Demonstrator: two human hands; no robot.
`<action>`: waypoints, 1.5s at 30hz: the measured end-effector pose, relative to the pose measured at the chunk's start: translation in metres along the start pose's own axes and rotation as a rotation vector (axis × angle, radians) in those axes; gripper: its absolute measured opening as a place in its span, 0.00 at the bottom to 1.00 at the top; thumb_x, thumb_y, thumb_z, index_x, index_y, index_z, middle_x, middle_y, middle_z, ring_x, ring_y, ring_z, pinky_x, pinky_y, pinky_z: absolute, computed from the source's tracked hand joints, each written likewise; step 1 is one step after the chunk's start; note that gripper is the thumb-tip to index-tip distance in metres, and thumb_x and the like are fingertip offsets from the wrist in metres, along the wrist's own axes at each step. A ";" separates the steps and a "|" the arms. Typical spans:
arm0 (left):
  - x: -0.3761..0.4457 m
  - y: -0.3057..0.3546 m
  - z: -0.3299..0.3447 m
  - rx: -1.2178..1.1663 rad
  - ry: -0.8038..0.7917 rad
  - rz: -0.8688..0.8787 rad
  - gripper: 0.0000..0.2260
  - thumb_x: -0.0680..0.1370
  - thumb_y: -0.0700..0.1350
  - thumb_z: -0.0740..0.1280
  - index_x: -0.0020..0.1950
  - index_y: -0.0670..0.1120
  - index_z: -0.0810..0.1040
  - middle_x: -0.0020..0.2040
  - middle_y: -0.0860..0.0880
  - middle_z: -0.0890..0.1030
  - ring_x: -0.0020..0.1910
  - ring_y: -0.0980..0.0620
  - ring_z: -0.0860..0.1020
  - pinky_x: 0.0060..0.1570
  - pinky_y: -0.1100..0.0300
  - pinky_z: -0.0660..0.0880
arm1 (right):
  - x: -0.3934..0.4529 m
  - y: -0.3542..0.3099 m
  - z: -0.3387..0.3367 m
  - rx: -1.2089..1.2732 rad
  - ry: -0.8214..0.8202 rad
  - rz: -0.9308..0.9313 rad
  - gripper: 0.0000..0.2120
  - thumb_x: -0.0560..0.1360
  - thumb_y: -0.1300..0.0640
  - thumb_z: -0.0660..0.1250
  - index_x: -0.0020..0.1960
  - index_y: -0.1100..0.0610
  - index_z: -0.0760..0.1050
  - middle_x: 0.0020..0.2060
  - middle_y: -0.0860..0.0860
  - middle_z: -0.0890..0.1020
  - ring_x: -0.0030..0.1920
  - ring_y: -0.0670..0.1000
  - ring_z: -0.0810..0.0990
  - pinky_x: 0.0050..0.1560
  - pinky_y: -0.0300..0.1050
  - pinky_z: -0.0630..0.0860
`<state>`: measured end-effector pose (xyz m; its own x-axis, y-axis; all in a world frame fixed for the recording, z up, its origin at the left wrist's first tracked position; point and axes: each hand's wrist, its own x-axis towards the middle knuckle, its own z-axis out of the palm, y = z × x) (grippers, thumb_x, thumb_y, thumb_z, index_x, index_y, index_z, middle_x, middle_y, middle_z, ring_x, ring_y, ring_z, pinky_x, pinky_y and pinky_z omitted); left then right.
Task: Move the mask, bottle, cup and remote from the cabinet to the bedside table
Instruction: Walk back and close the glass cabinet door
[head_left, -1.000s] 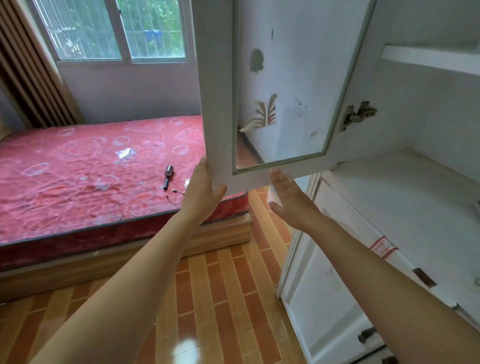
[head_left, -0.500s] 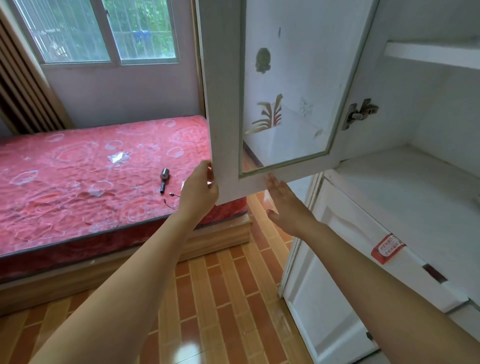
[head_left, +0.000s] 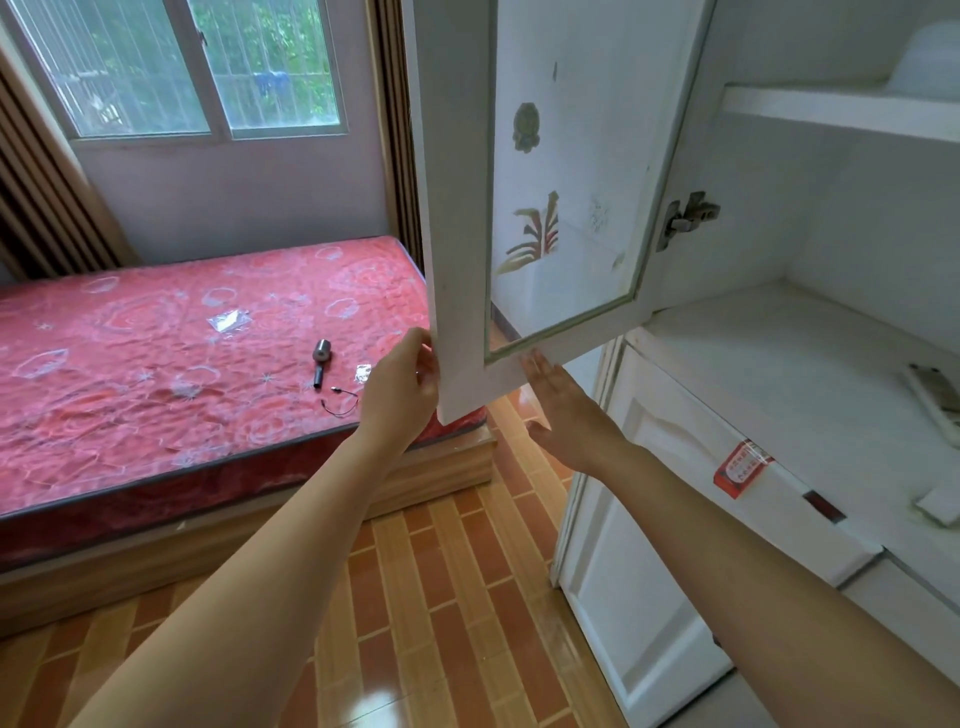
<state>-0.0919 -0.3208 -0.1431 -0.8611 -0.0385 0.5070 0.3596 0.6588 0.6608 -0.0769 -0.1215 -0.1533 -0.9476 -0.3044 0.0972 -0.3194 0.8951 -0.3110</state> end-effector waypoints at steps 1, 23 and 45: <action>-0.005 0.003 0.001 0.001 -0.001 0.002 0.09 0.74 0.32 0.57 0.48 0.43 0.71 0.38 0.48 0.78 0.35 0.43 0.77 0.38 0.43 0.77 | -0.005 0.001 -0.002 0.002 -0.002 -0.006 0.36 0.78 0.57 0.58 0.74 0.50 0.36 0.76 0.46 0.41 0.76 0.51 0.45 0.67 0.43 0.63; -0.085 0.086 0.036 -0.004 -0.046 0.176 0.16 0.73 0.60 0.59 0.47 0.48 0.73 0.44 0.51 0.82 0.38 0.53 0.79 0.39 0.49 0.79 | -0.126 0.087 -0.036 -0.130 0.181 0.177 0.29 0.77 0.55 0.59 0.74 0.57 0.50 0.74 0.54 0.60 0.73 0.57 0.57 0.72 0.52 0.58; -0.101 0.176 0.115 -0.012 -0.121 0.449 0.21 0.70 0.62 0.63 0.44 0.44 0.77 0.50 0.50 0.76 0.38 0.57 0.73 0.36 0.62 0.74 | -0.225 0.169 -0.043 -0.183 0.088 0.391 0.26 0.79 0.56 0.53 0.74 0.56 0.48 0.75 0.56 0.54 0.75 0.55 0.50 0.74 0.48 0.49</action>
<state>0.0174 -0.1147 -0.1417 -0.6548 0.3368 0.6766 0.7097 0.5819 0.3972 0.0817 0.1117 -0.1869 -0.9919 0.0907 0.0885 0.0749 0.9829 -0.1682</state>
